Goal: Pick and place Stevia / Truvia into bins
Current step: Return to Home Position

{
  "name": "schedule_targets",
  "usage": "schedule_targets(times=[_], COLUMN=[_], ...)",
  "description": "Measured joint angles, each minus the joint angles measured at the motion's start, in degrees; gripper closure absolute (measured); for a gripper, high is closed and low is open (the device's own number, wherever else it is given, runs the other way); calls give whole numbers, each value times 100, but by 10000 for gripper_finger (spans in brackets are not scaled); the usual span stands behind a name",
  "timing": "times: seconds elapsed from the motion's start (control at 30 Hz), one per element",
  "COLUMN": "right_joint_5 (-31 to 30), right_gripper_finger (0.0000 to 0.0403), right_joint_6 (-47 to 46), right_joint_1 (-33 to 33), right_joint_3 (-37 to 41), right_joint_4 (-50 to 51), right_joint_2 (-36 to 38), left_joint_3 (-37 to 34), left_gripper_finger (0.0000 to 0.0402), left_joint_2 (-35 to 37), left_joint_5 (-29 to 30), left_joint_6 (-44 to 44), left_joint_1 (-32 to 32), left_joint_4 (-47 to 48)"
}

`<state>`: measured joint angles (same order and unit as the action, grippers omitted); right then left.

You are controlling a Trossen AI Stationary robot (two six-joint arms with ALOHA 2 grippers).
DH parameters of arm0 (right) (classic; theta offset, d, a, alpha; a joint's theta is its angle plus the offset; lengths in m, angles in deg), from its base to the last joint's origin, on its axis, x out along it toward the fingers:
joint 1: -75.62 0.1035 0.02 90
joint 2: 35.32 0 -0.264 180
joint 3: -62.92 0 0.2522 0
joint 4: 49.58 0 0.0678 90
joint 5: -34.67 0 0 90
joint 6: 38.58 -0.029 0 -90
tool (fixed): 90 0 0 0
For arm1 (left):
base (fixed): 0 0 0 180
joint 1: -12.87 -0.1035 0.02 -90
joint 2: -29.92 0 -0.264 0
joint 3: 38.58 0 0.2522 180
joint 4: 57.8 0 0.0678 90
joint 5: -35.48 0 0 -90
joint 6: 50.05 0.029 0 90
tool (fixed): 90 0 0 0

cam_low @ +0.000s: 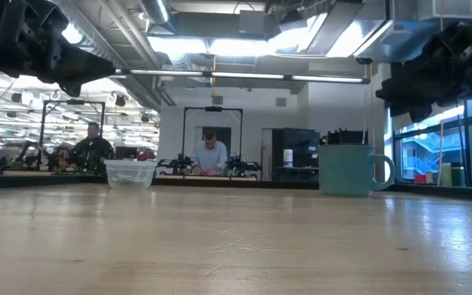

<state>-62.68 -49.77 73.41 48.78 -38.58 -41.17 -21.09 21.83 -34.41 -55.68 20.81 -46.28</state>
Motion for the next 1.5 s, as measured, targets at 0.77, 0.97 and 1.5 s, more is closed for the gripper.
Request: schedule_targets(times=[0.77,0.97,1.5], right_joint_5=[107,104,102], right_gripper_finger=[270,270,270], right_joint_6=[525,1062,1147], right_joint_1=[-265,-265,-265], right_joint_3=[0,0,-2], right_joint_4=[28,24,19], right_joint_2=[549,549,549], left_joint_3=[7,7,7], left_gripper_finger=[341,341,341], left_joint_2=[797,797,797], left_joint_5=[959,1140,1080], left_joint_6=[94,1085,791], left_joint_1=[-149,-146,-146], left_joint_4=[935,935,935])
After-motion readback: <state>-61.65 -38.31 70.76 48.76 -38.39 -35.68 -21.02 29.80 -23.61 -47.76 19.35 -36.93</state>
